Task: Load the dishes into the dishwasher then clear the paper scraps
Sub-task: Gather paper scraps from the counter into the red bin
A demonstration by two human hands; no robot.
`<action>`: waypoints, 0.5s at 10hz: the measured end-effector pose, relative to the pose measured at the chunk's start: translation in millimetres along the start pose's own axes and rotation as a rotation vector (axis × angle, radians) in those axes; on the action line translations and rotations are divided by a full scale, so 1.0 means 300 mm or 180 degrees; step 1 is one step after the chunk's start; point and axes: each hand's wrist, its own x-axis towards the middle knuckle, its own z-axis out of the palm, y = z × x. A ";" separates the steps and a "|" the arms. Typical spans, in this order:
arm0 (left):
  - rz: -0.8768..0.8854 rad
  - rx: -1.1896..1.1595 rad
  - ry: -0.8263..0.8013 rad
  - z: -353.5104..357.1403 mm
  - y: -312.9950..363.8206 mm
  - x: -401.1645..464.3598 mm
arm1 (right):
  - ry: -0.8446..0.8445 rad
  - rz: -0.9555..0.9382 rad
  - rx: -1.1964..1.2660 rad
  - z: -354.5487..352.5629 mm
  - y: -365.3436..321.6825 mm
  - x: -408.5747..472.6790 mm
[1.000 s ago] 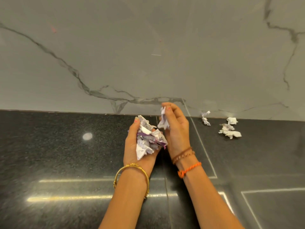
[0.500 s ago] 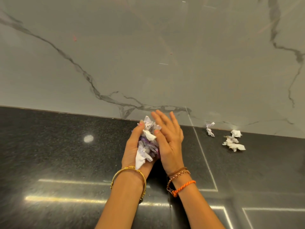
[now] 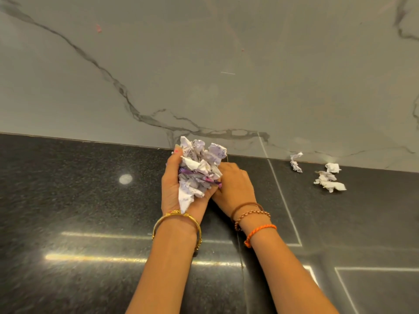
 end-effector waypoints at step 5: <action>-0.0852 -0.0407 -0.0675 0.061 -0.079 -0.070 | 0.1689 0.1466 0.3276 -0.091 -0.072 -0.110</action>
